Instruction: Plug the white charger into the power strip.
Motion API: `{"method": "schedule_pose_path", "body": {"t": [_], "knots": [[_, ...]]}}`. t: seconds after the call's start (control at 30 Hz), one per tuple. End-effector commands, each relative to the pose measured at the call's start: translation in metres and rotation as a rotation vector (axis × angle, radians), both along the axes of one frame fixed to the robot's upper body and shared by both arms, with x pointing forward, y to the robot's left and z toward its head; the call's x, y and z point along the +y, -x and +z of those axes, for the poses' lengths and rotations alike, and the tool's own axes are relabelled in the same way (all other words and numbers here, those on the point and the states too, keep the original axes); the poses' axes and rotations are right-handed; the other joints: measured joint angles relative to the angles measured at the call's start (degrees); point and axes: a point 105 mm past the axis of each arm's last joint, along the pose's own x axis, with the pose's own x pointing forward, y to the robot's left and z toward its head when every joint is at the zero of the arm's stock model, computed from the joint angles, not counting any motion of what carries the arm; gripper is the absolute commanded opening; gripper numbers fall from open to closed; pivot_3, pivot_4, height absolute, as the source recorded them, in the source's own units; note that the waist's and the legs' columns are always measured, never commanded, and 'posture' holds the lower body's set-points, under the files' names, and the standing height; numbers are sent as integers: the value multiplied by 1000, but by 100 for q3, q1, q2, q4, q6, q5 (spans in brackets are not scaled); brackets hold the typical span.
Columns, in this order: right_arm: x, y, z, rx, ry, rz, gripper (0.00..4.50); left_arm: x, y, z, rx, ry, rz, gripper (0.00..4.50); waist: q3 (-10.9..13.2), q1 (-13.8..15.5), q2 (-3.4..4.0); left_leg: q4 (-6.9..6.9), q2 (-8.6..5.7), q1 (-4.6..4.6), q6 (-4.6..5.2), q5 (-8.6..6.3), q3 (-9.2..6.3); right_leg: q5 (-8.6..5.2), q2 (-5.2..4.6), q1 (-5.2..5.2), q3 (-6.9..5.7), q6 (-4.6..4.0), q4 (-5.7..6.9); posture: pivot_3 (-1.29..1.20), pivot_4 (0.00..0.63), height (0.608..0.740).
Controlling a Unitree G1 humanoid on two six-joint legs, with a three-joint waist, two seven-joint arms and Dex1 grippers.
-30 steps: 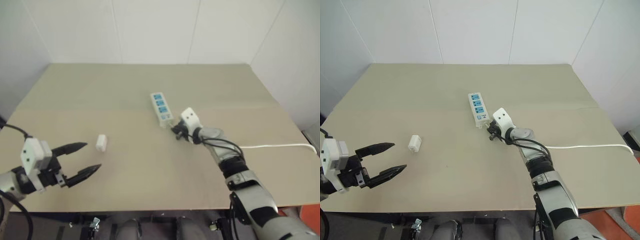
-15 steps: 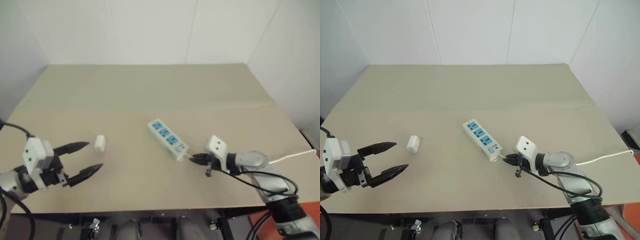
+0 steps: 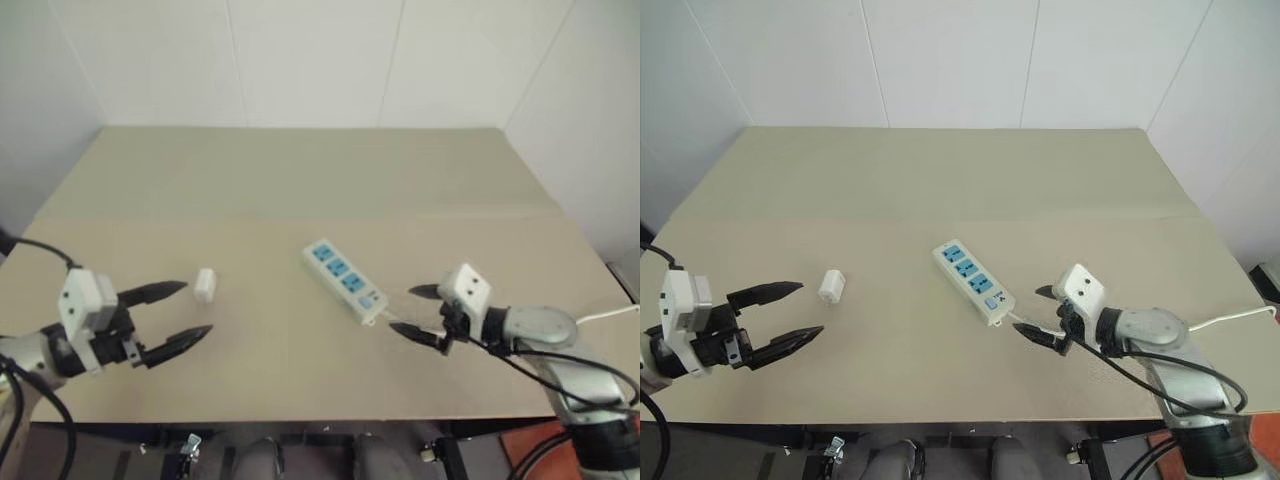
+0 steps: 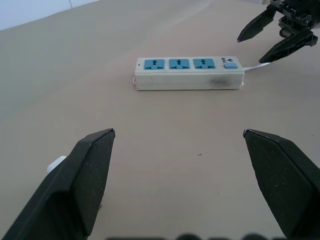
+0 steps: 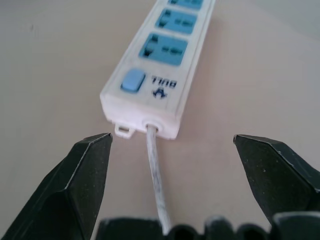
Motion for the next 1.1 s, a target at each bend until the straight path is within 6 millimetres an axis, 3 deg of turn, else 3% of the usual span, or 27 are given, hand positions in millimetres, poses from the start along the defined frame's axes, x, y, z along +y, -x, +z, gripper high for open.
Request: {"method": "schedule_pose_path", "body": {"t": [0.03, 0.27, 0.67, 0.93, 1.1], "knots": [[20, -1, 8, -56, -143, -106, 4471, 1, 2, 8, -37, -31, -12, 4500, 0, -30, 1, 0, 2, 2, 0, 0, 1, 0, 2, 0, 3, 0, 3, 0, 150, 740], [49, -17, -1, -151, -250, -238, 4471, 2, 0, 10, -35, -53, -18, 4500, 1, -4, 2, 0, -5, -1, -1, 0, 3, 0, -4, -4, 3, 0, 0, 0, 150, 740], [58, -32, -30, -154, -234, -263, 4471, 1, 1, 10, -38, -56, -13, 4500, 1, -15, 2, -1, -5, 1, -1, 0, 3, 0, -4, -4, 2, -1, 2, 0, 150, 740], [66, -31, -56, -38, -222, -239, 4471, 0, 0, 10, -46, -55, -10, 4500, -4, -38, -5, 0, -2, 13, -1, 0, 4, 0, -2, 4, 3, -2, 4, 0, 150, 740], [67, -43, -62, -7, -256, -259, 3449, 0, -2, 11, -52, -56, -9, 4500, -19, -140, -29, -1, 7, 39, -1, 0, 6, 7, 5, 21, 4, -12, 6, 0, 150, 740]]}}
